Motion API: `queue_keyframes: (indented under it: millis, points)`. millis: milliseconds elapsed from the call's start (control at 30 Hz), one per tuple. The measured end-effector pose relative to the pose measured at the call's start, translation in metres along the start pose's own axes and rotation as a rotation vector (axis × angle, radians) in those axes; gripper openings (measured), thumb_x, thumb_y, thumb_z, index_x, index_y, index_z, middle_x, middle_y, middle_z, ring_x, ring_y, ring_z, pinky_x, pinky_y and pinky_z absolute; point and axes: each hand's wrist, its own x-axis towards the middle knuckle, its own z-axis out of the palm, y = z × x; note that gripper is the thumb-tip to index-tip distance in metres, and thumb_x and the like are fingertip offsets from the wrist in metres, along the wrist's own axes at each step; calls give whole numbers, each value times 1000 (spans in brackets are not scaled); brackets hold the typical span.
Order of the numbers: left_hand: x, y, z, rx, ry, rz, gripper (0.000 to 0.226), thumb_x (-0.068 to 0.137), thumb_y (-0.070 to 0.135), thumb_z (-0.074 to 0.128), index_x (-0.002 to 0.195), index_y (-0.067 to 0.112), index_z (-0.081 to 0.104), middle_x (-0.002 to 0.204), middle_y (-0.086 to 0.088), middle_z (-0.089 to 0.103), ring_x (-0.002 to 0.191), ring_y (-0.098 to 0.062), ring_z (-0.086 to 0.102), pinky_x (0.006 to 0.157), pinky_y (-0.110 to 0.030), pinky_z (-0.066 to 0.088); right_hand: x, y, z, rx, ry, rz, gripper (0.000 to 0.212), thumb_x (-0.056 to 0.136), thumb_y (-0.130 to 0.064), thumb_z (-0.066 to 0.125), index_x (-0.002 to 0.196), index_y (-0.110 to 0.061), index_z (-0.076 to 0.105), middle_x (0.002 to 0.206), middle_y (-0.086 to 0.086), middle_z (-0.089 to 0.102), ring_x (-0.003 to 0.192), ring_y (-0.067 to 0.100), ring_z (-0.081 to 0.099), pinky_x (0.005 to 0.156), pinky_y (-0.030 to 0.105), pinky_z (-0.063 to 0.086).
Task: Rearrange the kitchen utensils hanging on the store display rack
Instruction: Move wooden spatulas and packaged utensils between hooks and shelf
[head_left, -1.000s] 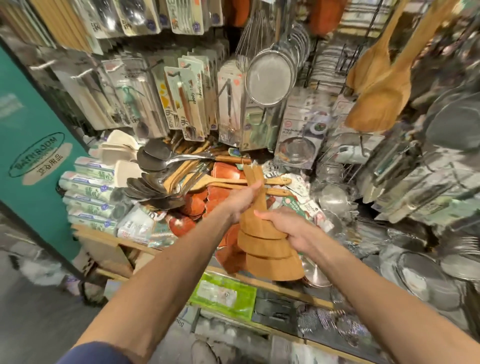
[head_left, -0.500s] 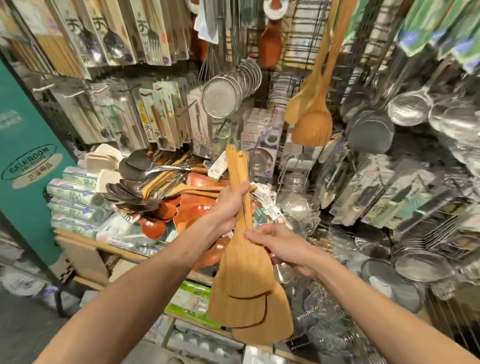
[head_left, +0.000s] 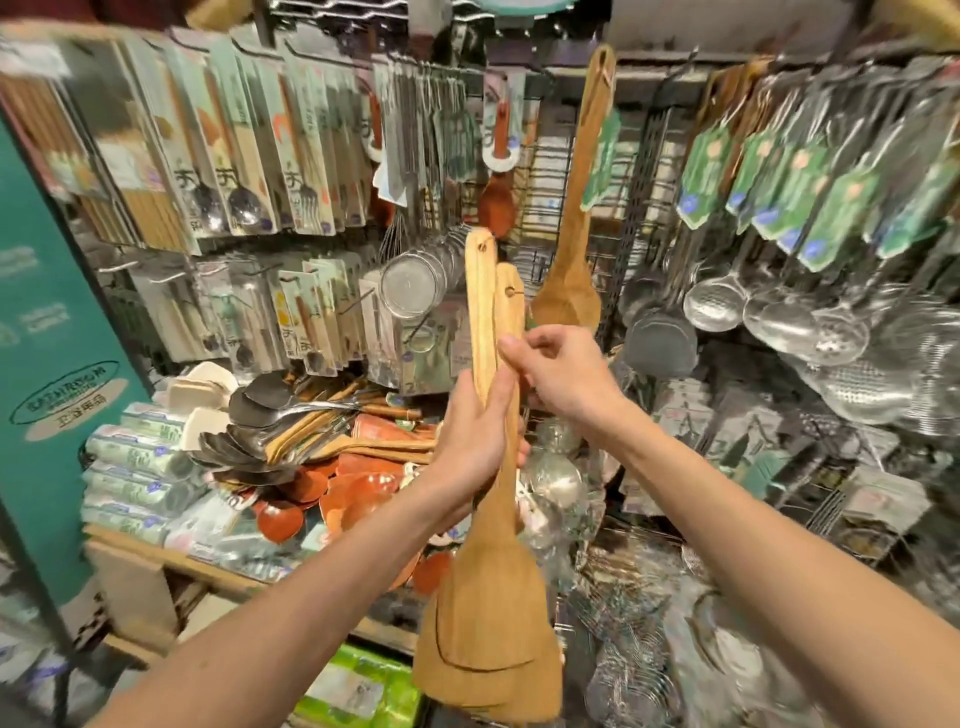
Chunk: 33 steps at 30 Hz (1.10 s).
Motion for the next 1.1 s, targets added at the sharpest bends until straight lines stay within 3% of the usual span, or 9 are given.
queue_keyframes:
  millis: [100,200,367,467,533,633,733,867,1100]
  points:
    - [8,10,1,76,45,45,33,101,55,34,102,24,44,69,-4,58,52,-21,60,53,-36,51,2,-12,-8,-57,32,-80,23,97,-31,60,78,-19,65,68,-3,65,60,13,61,68,44,57]
    - [22,23,5,123,65,119,31,103,52,33,105,23,45,78,-8,63,58,-20,65,58,-42,58,10,-21,-16,-54,99,-144,25,98,-30,58,77,-19,63,67,-1,65,60,17,61,67,49,57]
    - [57,42,13,144,77,174,32,97,64,30,109,39,46,90,0,67,83,-22,70,80,-55,57,33,-35,-30,270,135,-94,19,103,-26,50,91,-13,55,79,14,69,68,30,69,70,57,60]
    - [81,63,15,6,85,185,17,105,45,34,105,32,46,77,-2,61,70,-19,66,73,-46,60,53,-49,-46,225,205,-181,16,104,-25,48,95,-14,56,83,18,70,69,25,70,65,44,61]
    - [96,75,14,13,101,237,18,106,40,35,98,26,44,71,-1,55,63,-19,61,65,-41,55,69,-61,-58,201,273,-216,17,104,-24,48,102,-11,58,81,15,69,68,21,69,61,35,60]
    - [119,87,10,124,84,303,30,106,44,32,113,18,45,74,1,54,60,-15,54,66,-40,50,97,-78,-74,138,354,-259,17,105,-26,46,101,-14,58,76,8,67,60,17,65,54,27,56]
    - [135,97,7,197,61,339,34,103,53,30,111,26,48,75,3,54,64,-17,52,73,-48,49,123,-88,-84,76,401,-272,19,105,-27,46,105,-14,59,75,5,68,58,14,66,59,30,59]
    - [147,110,6,207,41,367,33,103,55,29,96,29,48,76,4,55,65,-17,52,68,-41,45,149,-92,-85,32,407,-226,22,105,-30,46,110,-14,59,79,6,71,59,15,67,60,33,59]
    - [158,113,2,211,-7,368,40,102,57,28,106,24,49,85,-2,60,72,-18,57,72,-40,49,175,-92,-79,53,413,-169,29,104,-33,46,120,-12,58,80,5,72,63,16,70,68,38,62]
